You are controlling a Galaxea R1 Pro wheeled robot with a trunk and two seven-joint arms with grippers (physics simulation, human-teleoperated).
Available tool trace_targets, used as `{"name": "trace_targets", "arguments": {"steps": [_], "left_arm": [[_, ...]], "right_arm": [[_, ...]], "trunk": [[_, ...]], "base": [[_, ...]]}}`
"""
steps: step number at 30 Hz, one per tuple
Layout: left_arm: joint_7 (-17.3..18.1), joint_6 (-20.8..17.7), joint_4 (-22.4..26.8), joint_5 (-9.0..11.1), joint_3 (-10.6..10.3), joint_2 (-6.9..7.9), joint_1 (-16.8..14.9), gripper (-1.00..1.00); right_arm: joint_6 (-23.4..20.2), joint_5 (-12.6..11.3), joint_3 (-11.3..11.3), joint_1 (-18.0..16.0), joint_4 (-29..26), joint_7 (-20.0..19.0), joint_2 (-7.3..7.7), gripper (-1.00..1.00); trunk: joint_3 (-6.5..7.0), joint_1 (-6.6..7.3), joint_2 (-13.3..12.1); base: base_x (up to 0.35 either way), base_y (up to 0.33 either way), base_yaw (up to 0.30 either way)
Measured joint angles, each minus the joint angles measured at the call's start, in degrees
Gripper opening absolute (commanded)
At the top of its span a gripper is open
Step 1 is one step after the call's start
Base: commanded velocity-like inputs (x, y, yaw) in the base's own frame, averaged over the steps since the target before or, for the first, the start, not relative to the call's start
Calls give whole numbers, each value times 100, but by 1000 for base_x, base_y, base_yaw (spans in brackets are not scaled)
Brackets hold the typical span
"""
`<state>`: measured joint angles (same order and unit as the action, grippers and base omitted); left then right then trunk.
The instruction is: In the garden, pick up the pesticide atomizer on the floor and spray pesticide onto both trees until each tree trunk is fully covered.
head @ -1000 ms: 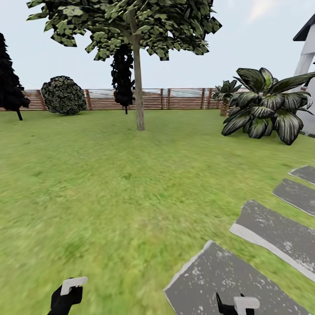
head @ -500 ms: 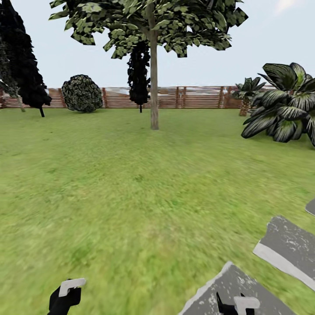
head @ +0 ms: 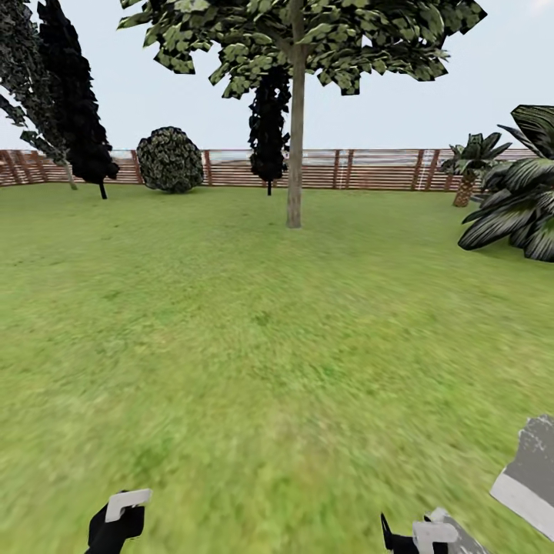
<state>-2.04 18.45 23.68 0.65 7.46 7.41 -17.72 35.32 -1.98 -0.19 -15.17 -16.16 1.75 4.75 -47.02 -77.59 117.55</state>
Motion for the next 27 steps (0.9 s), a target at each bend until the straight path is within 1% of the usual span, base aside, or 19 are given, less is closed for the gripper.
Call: {"name": "trace_targets", "arguments": {"steps": [21, 27], "left_arm": [[-8, -9, 0, 8, 0, 14, 0, -100], [-8, -10, 0, 8, 0, 15, -2, -100]], "right_arm": [[-7, -2, -16, 0, -5, 2, 0, 100], [-7, -2, -2, 0, 8, -1, 0, 100]], "trunk": [[-189, 0, 0], [-205, 0, 0]], "base": [[338, 0, 2], [338, 0, 0]]}}
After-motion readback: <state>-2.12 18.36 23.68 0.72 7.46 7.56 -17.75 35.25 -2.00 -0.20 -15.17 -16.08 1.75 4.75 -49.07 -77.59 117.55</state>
